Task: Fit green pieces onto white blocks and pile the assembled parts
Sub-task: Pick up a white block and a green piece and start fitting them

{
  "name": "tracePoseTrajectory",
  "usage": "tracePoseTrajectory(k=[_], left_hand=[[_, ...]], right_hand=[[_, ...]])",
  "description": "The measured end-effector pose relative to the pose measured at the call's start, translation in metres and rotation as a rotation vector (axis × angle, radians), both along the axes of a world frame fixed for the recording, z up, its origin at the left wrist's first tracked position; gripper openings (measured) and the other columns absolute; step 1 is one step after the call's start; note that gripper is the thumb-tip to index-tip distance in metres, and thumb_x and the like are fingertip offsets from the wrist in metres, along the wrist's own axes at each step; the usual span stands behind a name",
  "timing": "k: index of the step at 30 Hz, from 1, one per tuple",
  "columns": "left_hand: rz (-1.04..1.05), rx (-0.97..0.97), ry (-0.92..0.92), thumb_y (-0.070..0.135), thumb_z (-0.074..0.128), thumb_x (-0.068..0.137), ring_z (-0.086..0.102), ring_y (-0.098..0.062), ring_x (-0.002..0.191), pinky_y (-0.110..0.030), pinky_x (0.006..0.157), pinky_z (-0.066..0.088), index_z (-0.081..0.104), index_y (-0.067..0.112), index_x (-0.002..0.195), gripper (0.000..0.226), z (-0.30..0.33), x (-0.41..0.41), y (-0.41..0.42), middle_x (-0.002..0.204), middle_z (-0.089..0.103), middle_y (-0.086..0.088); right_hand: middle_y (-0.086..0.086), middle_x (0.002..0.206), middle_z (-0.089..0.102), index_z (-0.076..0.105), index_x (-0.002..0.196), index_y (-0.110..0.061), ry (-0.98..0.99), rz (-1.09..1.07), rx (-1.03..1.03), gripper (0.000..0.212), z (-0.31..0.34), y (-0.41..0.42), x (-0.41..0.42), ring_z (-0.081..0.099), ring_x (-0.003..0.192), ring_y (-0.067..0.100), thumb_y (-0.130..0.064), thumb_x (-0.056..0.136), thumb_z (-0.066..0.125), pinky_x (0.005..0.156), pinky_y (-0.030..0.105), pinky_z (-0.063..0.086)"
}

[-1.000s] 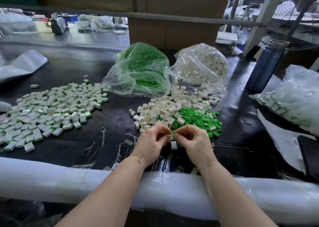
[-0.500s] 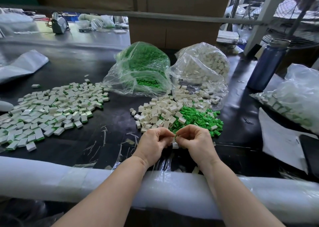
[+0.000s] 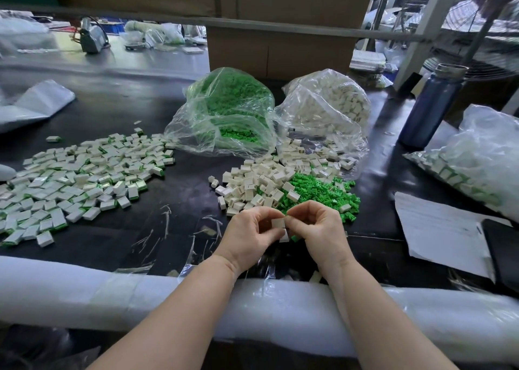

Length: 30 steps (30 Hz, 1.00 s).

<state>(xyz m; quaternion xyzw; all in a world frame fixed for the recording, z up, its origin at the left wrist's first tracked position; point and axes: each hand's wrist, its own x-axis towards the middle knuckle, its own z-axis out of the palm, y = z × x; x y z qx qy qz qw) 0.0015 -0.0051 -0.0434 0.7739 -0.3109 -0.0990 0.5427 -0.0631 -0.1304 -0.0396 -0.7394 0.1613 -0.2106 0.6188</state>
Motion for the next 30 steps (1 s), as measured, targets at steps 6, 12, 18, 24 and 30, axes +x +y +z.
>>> tracePoseTrajectory(k=[6, 12, 18, 24, 30], left_hand=[[0.042, 0.013, -0.014, 0.016, 0.064, 0.087, 0.061, -0.006, 0.081, -0.015, 0.081, 0.049, 0.067, 0.016, 0.101, 0.014, -0.0017, 0.0034, 0.0006, 0.087, 0.067, 0.004], [-0.002, -0.034, 0.101, 0.020, 0.055, 0.092, 0.065, -0.008, 0.077, -0.021, 0.079, 0.053, 0.065, 0.023, 0.093, 0.010, -0.0028, 0.0055, 0.0005, 0.082, 0.069, 0.005], [0.034, -0.051, 0.116, 0.018, 0.063, 0.087, 0.059, -0.001, 0.071, -0.017, 0.074, 0.049, 0.065, 0.026, 0.087, 0.009, -0.0052, 0.0086, 0.0006, 0.078, 0.066, 0.008], [0.009, -0.094, 0.180, 0.012, 0.062, 0.087, 0.060, -0.004, 0.066, -0.013, 0.066, 0.050, 0.066, 0.019, 0.085, 0.008, -0.0014, 0.0072, 0.0022, 0.075, 0.066, 0.001], [0.007, -0.094, 0.211, 0.008, 0.064, 0.085, 0.058, -0.001, 0.064, -0.011, 0.064, 0.048, 0.067, 0.014, 0.085, 0.006, -0.0011, 0.0061, 0.0024, 0.075, 0.065, 0.001]], right_hand=[[0.005, 0.063, 0.067, 0.068, 0.078, -0.011, -0.028, 0.022, 0.090, 0.010, -0.0011, -0.0007, -0.0001, 0.058, 0.053, 0.008, -0.002, 0.082, 0.067, 0.052, 0.017, 0.049], [0.003, 0.060, 0.063, 0.065, 0.073, -0.010, -0.001, 0.025, 0.033, 0.013, -0.0026, 0.0003, 0.0017, 0.054, 0.050, 0.005, -0.005, 0.086, 0.064, 0.050, 0.016, 0.047], [0.000, 0.055, 0.058, 0.064, 0.072, -0.009, -0.005, 0.046, 0.023, 0.015, -0.0029, 0.0012, 0.0019, 0.049, 0.048, 0.007, -0.006, 0.087, 0.062, 0.049, 0.018, 0.044], [0.002, 0.058, 0.061, 0.065, 0.072, -0.010, 0.026, 0.026, -0.021, 0.014, -0.0039, 0.0009, 0.0020, 0.052, 0.049, 0.006, -0.004, 0.085, 0.064, 0.051, 0.017, 0.047], [-0.002, 0.056, 0.060, 0.063, 0.069, -0.013, 0.075, 0.027, -0.053, 0.018, -0.0049, 0.0013, 0.0029, 0.052, 0.048, 0.004, -0.005, 0.085, 0.064, 0.052, 0.016, 0.046]])
